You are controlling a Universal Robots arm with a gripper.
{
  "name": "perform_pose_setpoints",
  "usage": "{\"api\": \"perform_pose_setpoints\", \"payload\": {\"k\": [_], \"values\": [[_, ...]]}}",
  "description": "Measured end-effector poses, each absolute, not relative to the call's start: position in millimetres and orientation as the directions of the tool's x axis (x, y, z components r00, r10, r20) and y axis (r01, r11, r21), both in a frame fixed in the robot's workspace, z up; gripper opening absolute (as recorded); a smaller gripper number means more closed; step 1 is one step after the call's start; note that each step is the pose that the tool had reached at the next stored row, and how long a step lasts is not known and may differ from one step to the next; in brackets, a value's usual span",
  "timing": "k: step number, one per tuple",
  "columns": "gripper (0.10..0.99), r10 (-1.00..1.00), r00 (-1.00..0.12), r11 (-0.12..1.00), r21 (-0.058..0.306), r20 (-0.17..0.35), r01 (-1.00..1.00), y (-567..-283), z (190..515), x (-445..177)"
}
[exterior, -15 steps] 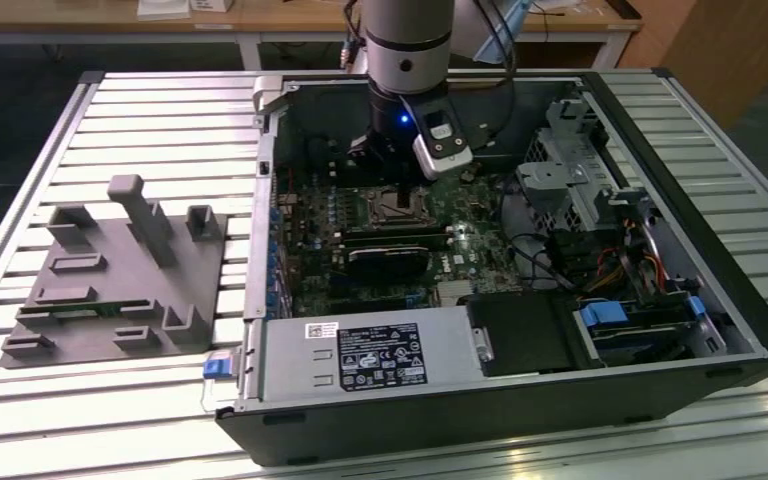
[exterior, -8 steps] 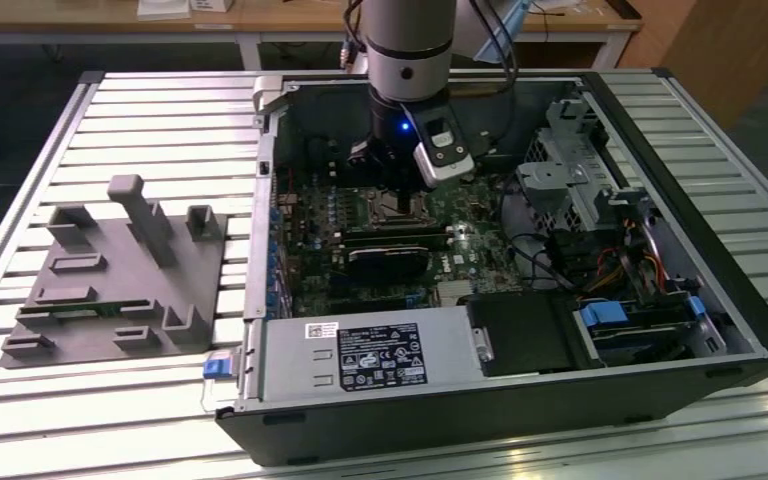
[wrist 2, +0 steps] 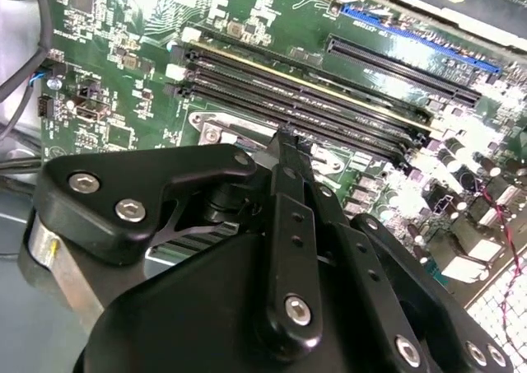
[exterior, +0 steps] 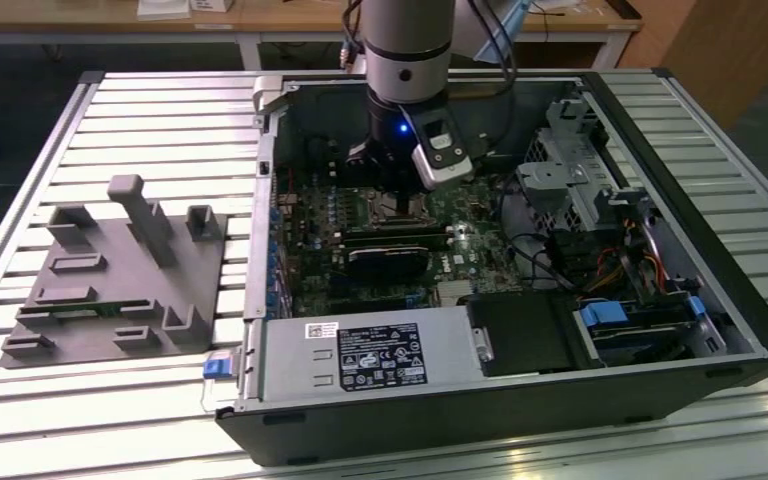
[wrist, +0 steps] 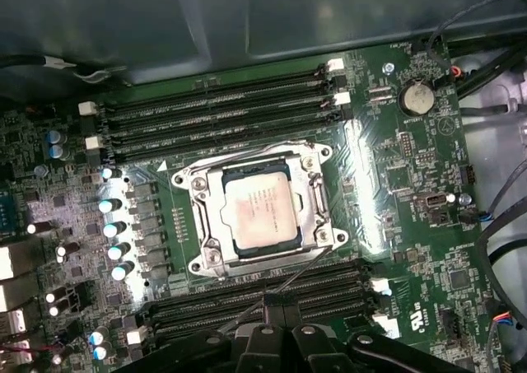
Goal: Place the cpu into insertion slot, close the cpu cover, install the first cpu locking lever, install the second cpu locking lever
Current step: 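Install the second cpu locking lever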
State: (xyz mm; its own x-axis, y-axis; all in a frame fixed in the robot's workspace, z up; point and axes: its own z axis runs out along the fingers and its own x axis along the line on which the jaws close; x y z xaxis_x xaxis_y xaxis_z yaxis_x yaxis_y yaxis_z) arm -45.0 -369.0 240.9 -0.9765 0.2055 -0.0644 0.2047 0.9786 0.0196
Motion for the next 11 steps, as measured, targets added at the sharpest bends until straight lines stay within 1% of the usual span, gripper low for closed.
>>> {"api": "perform_pose_setpoints", "payload": {"k": [3,11], "values": [[0.106,0.204,-0.977,0.979,0.021,-0.064,0.204,-371.0,239.4,-48.6],[0.106,0.203,-0.977,0.979,0.048,-0.059,0.2,-375.2,230.7,-63.0]]}}
